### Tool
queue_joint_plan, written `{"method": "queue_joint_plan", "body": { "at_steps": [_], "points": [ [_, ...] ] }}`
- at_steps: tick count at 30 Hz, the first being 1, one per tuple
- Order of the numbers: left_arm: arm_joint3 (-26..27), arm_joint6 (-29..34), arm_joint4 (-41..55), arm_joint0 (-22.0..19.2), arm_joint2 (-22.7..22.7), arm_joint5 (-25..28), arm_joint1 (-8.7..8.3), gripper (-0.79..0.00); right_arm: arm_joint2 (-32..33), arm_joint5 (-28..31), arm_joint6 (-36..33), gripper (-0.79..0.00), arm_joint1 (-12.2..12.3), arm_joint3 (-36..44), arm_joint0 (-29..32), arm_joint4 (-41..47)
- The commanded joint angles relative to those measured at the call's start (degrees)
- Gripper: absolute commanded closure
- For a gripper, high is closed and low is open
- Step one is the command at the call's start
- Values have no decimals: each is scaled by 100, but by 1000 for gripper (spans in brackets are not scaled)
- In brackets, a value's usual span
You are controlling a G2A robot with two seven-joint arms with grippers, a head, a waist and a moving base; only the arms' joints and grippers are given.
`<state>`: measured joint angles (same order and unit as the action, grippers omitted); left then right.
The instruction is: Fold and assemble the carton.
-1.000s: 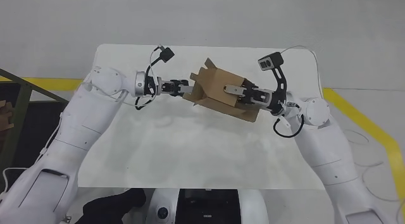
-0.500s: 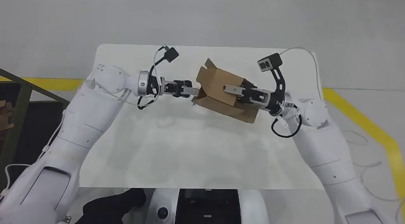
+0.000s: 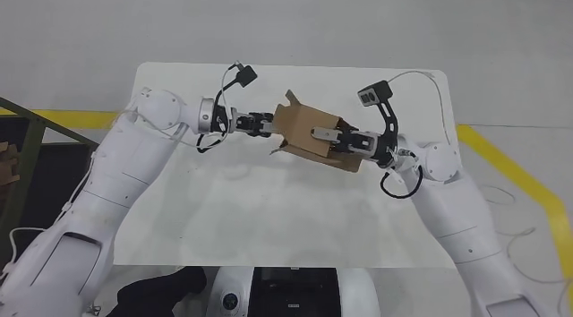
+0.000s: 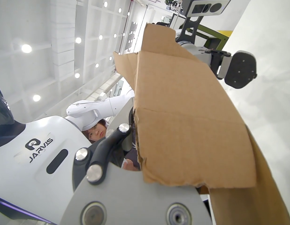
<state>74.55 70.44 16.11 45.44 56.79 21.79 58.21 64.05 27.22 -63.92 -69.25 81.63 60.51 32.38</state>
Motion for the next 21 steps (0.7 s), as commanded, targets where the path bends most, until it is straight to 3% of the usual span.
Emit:
{"method": "queue_joint_plan", "body": {
  "at_steps": [1,21],
  "points": [
    [1,-1,-18,-10,-14,-15,5,-785,-15,11,-37,0,-1,5,7,17],
    [-26,-40,-1,-27,7,-13,21,-785,27,86,75,0,21,132,166,35]
  ]
}}
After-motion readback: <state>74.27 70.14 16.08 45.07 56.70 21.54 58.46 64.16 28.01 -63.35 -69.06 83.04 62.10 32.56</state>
